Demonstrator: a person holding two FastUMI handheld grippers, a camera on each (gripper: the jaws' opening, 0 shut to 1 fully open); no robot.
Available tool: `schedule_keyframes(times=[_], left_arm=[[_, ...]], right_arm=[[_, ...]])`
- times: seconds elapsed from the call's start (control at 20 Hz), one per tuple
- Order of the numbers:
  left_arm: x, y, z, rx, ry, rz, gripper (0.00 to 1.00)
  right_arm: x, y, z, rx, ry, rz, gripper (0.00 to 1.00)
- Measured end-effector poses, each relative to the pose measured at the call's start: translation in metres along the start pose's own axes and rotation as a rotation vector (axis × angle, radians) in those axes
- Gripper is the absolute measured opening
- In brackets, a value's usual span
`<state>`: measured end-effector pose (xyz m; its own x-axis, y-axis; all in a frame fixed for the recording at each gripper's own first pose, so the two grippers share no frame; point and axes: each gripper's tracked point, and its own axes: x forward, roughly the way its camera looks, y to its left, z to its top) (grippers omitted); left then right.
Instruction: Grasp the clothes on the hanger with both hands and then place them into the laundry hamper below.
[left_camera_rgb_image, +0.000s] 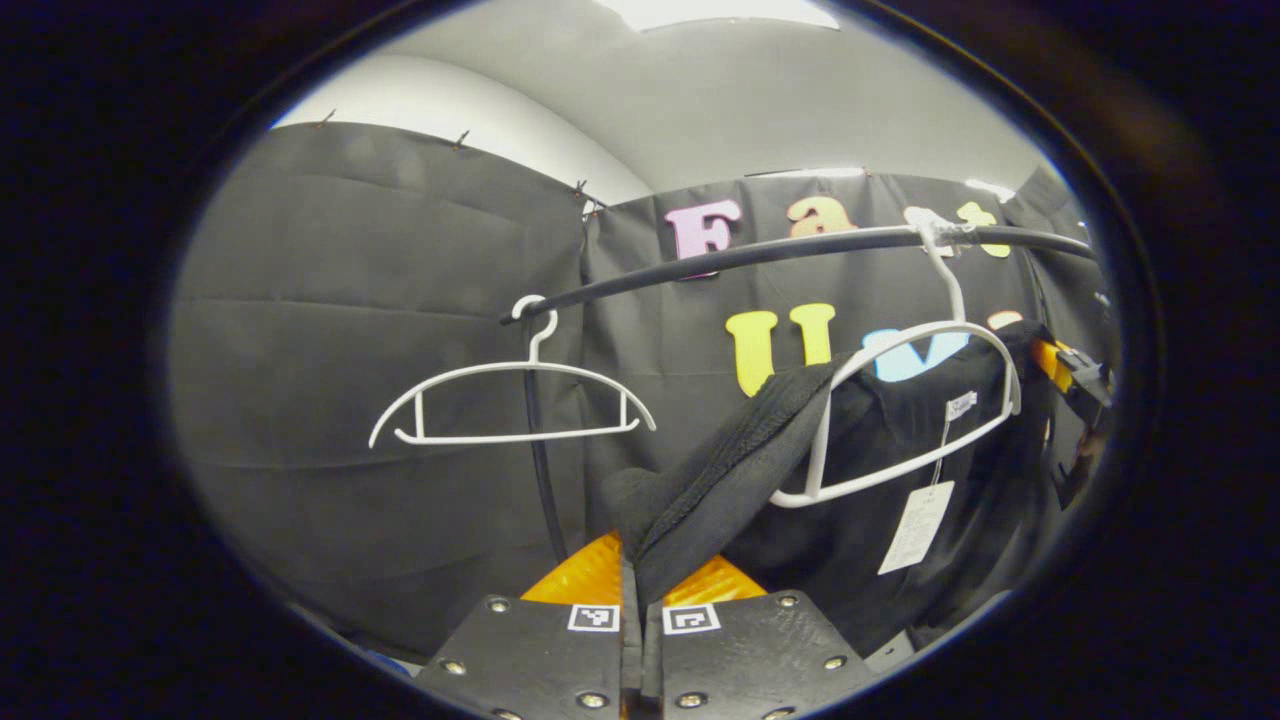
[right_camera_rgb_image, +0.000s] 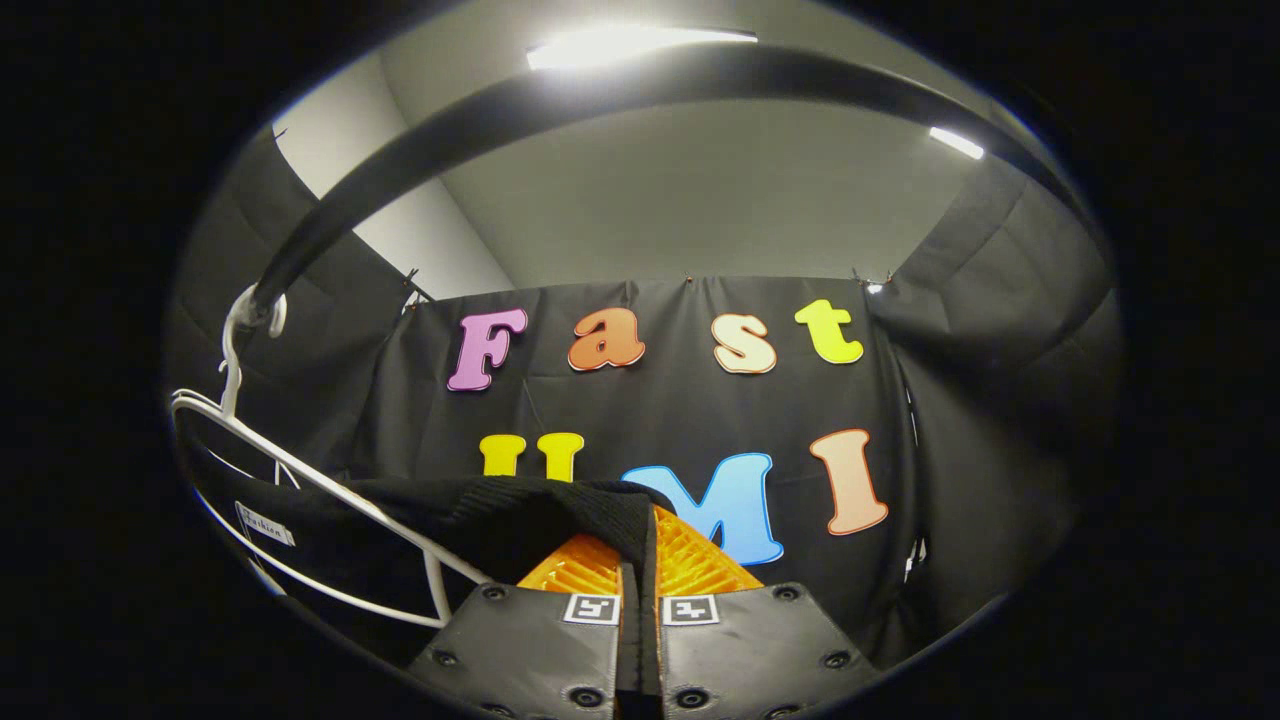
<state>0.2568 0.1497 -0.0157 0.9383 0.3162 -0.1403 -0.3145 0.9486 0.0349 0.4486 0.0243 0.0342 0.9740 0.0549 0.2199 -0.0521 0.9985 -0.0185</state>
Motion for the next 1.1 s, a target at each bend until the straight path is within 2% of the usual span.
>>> schedule_keyframes(times=[0.1, 0.3, 0.45, 0.55, 0.7, 0.85, 0.95, 1.1], left_arm=[[0.012, -0.003, 0.000, -0.007, 0.009, -0.043, 0.02], [0.021, -0.006, 0.009, -0.039, -0.002, -0.115, 0.01], [0.008, 0.007, 0.015, -0.030, -0.026, -0.147, 0.02], [0.006, 0.017, 0.050, -0.102, -0.069, -0.173, 0.02], [0.007, 0.026, 0.053, -0.206, -0.056, -0.200, 0.01], [0.030, 0.020, 0.014, -0.162, 0.013, -0.164, 0.01], [0.036, 0.010, -0.022, -0.165, 0.071, -0.151, 0.01], [0.044, -0.003, -0.057, -0.163, 0.119, -0.147, 0.01]], right_arm=[[0.015, -0.004, -0.026, -0.008, 0.045, 0.004, 0.01], [0.015, 0.004, -0.087, 0.018, 0.223, 0.046, 0.02], [0.016, 0.001, -0.110, 0.124, 0.290, 0.045, 0.01], [0.020, -0.006, -0.113, 0.160, 0.312, 0.030, 0.01], [0.019, 0.008, -0.132, 0.223, 0.376, 0.071, 0.02], [0.003, 0.015, -0.165, 0.208, 0.440, 0.072, 0.01], [-0.011, 0.024, -0.190, 0.220, 0.505, 0.082, 0.01], [-0.038, 0.028, -0.210, 0.208, 0.543, 0.091, 0.01]])
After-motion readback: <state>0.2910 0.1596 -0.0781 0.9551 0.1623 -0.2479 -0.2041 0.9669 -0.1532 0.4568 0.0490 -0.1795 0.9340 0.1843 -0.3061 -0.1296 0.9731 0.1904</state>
